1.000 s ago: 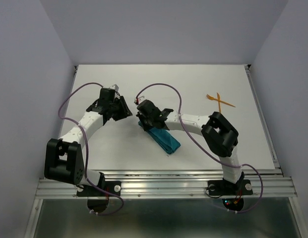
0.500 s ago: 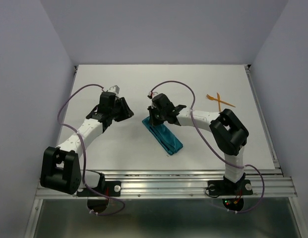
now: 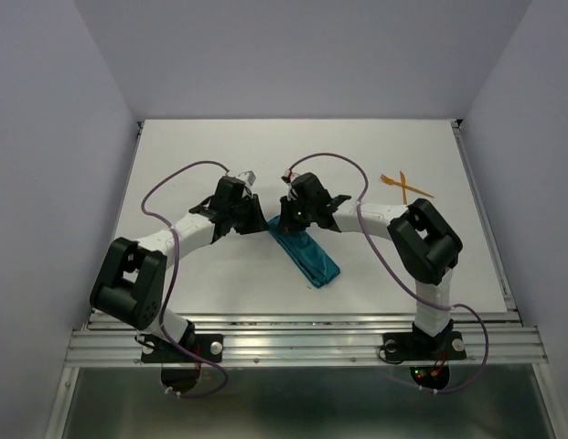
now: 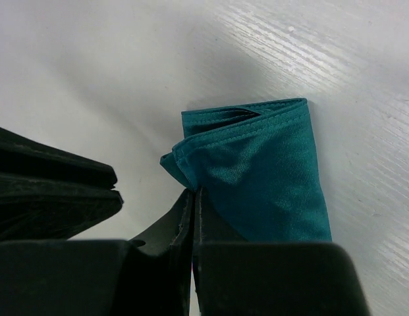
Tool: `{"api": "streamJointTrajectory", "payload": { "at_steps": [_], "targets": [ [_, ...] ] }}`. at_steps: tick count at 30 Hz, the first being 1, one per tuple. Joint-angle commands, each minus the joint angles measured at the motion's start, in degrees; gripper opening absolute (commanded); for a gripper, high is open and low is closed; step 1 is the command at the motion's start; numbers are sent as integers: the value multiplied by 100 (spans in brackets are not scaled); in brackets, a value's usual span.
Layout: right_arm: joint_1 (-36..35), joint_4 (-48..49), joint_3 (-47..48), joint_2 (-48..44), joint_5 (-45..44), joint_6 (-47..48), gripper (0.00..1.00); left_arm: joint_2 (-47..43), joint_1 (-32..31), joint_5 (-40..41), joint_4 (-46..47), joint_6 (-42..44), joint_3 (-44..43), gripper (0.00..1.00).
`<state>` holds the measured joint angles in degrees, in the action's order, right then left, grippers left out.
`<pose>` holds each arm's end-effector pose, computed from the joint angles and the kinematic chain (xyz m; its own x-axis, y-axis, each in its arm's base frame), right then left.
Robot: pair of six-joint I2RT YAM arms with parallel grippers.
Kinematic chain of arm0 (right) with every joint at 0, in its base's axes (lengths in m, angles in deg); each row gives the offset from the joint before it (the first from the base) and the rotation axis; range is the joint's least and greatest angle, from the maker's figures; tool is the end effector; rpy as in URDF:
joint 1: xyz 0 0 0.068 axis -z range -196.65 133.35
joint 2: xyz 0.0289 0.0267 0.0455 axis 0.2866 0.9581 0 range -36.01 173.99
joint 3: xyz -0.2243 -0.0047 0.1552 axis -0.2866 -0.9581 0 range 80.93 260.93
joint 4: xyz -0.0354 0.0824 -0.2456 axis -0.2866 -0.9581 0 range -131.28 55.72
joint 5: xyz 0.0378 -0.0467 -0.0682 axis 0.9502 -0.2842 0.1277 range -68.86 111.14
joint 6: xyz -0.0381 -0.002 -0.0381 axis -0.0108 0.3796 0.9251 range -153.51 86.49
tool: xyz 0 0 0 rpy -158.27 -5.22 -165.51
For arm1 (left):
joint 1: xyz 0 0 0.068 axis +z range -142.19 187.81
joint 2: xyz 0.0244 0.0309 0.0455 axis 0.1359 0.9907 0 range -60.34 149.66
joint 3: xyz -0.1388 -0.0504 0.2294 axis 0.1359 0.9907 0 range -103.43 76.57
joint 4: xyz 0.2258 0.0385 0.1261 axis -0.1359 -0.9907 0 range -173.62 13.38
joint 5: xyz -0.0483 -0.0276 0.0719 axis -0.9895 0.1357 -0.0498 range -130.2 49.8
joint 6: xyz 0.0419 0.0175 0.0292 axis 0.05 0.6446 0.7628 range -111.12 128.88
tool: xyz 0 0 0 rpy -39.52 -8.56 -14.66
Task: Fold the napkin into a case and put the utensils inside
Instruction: Stuff the top corner of the smaller-rectangle-folded napkin into the folded napkin.
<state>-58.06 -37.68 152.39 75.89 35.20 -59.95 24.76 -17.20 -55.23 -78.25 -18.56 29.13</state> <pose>0.3109 0.2857 0.1700 -0.8093 -0.1380 -0.5709 -0.4609 0.7516 0.4718 0.2788 -0.1402 0.2056 -0.7812 -0.1267 -0.6112 0.2593 0.8248 -0.5024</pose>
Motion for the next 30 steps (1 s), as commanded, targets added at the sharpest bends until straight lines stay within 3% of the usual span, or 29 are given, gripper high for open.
{"api": "streamJointTrajectory", "payload": {
  "at_steps": [1,5,6,30],
  "targets": [
    [89,480,-71,-335,272,-177,1,252,-153,-35,443,125,-265,22],
    [151,489,-124,-379,264,-221,1,463,-161,35,584,64,-318,1],
    [151,481,-132,-388,263,-230,1,490,-162,61,611,46,-318,0],
    [309,524,-457,-704,-18,-239,1,1843,-197,26,778,-16,-1022,0]
  ]
}}
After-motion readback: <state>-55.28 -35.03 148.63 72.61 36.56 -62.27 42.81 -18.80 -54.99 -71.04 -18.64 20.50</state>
